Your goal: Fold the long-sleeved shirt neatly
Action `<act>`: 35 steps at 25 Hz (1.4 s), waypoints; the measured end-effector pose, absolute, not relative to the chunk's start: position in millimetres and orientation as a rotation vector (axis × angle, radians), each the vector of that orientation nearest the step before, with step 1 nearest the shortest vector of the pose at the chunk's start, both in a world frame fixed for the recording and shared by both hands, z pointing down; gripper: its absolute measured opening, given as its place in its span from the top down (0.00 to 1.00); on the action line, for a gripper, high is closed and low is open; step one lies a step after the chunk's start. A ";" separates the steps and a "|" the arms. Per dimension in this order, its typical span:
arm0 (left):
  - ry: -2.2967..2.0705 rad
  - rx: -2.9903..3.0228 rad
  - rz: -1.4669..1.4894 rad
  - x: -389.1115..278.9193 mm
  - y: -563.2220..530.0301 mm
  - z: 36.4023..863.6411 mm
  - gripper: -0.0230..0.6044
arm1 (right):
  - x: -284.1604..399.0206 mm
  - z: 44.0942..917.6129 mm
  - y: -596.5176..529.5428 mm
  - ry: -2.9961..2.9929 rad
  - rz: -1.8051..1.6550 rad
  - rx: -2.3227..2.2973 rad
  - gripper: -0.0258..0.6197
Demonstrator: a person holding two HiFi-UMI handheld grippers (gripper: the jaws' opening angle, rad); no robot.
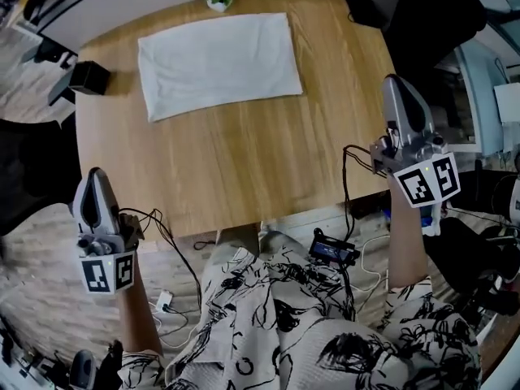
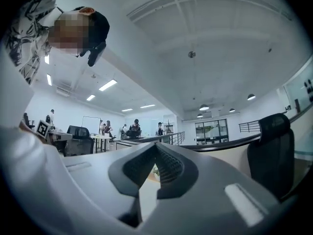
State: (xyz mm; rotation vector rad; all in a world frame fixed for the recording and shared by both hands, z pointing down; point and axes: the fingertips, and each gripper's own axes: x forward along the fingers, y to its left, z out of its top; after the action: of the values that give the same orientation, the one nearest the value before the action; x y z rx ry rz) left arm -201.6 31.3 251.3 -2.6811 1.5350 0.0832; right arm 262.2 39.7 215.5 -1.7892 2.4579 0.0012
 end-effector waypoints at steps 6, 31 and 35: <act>1.649 -2.575 0.083 -188.3 101.7 213.1 0.96 | 288.6 172.9 126.1 2.495 0.105 -1.871 0.94; 1.928 -2.416 0.103 -234.7 239.7 168.8 0.97 | 349.1 91.9 297.5 2.580 0.322 -2.099 0.94; 1.866 -2.447 0.078 -244.9 251.1 161.4 0.97 | 303.2 125.8 310.6 2.546 0.247 -2.092 0.94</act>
State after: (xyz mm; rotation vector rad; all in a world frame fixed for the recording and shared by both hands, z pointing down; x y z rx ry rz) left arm -244.9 251.1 161.4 -2.4474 1.8659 0.0776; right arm 303.2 310.6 125.8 -2.0925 2.5462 0.2470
